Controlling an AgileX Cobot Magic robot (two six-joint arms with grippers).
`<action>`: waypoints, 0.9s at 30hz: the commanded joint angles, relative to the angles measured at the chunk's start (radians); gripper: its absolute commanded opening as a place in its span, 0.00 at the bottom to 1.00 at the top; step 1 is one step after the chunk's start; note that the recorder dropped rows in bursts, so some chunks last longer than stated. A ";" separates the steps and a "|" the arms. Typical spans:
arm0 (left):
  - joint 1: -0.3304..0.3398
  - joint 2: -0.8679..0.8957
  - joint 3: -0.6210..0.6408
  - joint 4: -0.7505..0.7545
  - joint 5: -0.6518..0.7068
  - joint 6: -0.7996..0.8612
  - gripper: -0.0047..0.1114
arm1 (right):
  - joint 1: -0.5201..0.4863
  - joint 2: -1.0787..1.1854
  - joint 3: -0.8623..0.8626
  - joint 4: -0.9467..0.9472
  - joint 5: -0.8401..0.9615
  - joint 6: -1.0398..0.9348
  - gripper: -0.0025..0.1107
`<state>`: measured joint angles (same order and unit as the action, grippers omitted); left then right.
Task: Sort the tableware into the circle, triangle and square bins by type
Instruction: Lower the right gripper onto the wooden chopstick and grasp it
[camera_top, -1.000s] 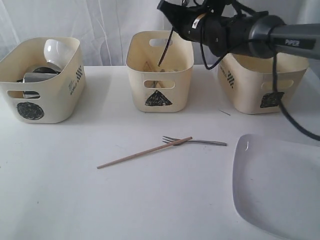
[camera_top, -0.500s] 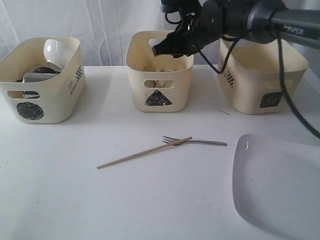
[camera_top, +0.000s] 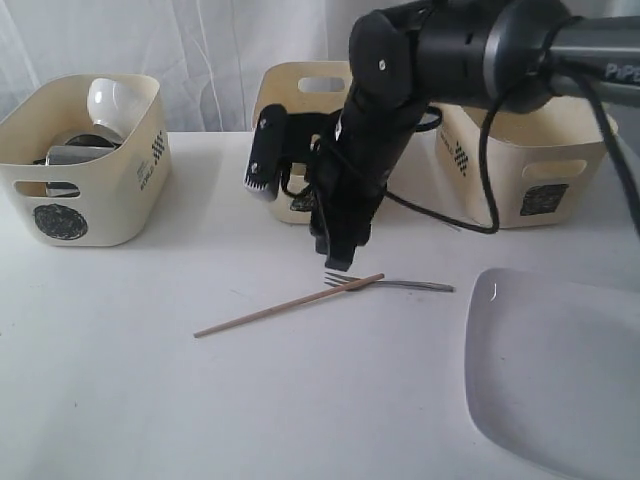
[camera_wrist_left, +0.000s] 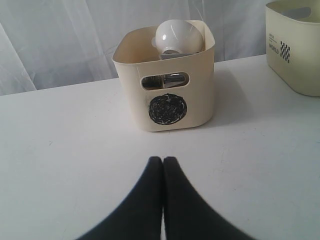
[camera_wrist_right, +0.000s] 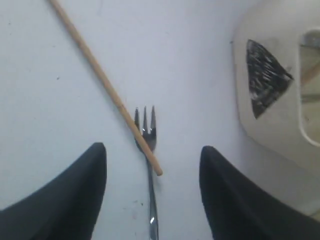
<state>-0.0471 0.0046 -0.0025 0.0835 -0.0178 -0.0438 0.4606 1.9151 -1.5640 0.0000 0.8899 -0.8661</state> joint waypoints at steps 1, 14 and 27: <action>-0.001 -0.005 0.003 -0.005 -0.004 -0.003 0.04 | 0.032 0.066 0.006 0.006 0.006 -0.130 0.52; -0.001 -0.005 0.003 -0.005 -0.004 -0.003 0.04 | 0.040 0.224 -0.022 0.024 -0.077 -0.260 0.52; -0.001 -0.005 0.003 -0.005 -0.004 -0.003 0.04 | 0.036 0.301 -0.075 0.024 -0.019 -0.228 0.47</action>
<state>-0.0471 0.0046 -0.0025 0.0835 -0.0178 -0.0438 0.5002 2.2064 -1.6343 0.0203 0.8467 -1.1187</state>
